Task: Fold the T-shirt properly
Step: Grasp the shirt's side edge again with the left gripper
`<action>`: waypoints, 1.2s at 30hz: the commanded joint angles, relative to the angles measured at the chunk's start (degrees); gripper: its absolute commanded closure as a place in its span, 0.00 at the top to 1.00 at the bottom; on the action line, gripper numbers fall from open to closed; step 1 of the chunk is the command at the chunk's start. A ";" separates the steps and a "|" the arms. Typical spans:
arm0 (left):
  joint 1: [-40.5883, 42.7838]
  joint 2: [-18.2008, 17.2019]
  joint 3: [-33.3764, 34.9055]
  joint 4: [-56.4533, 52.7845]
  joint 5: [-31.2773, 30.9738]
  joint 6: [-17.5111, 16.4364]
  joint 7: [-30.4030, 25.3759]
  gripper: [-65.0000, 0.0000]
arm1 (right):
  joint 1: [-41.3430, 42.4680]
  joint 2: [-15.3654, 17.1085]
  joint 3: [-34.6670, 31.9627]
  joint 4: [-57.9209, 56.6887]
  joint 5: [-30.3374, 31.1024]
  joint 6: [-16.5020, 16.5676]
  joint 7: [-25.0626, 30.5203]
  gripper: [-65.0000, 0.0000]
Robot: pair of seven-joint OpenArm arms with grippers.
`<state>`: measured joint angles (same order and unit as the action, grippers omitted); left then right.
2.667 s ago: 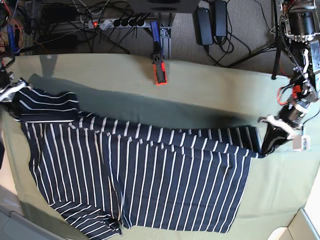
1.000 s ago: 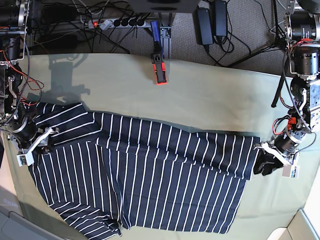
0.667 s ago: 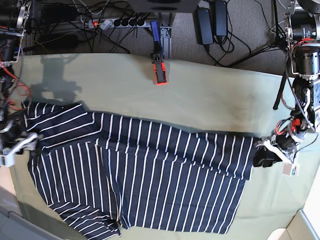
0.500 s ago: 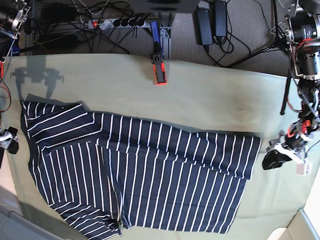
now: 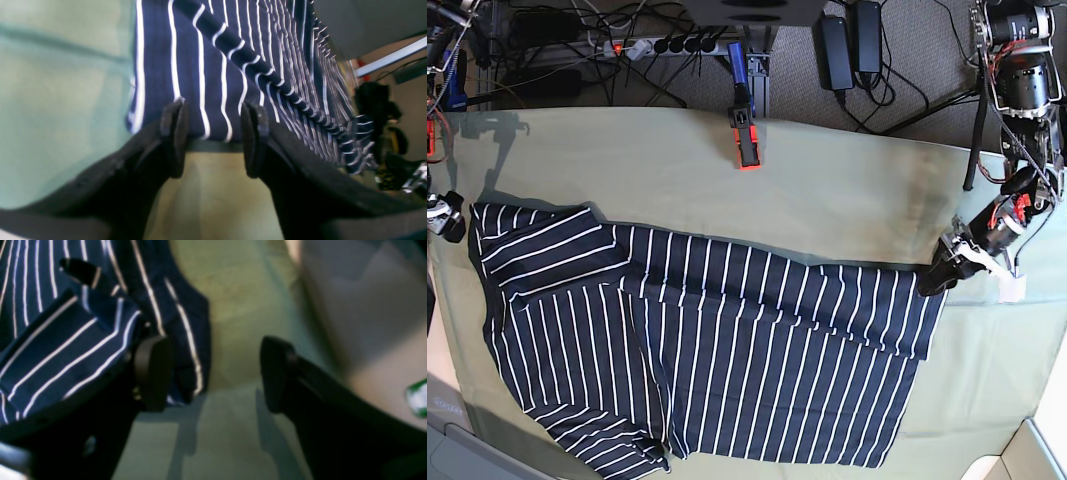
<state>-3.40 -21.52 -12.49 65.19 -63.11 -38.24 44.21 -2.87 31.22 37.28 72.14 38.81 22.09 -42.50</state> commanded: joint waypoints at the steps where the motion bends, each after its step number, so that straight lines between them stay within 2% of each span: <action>1: -0.20 -0.37 -0.28 1.27 -1.40 -1.76 -0.61 0.45 | 0.59 0.72 0.48 0.79 0.70 3.26 1.07 0.63; 7: 2.45 0.26 -0.28 5.05 -1.38 -1.76 -0.61 0.45 | 0.61 -3.45 0.48 0.68 0.66 3.26 1.33 0.63; 12: 3.89 0.26 -0.28 9.49 -0.87 -1.76 -0.63 0.45 | 0.61 -5.66 0.48 0.46 0.42 3.23 1.99 0.63; 25: 4.09 0.26 -0.28 10.29 -0.72 -1.76 -0.63 0.45 | 1.73 -6.64 0.48 -1.86 0.24 3.21 5.38 0.63; 36: 4.55 0.57 -0.28 10.29 -0.74 -1.76 -0.61 0.45 | 5.38 -10.45 0.48 -5.25 1.90 3.23 5.33 0.63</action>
<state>1.93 -20.01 -12.45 74.41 -62.63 -38.26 44.58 1.96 20.01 37.65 66.52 40.36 22.11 -36.23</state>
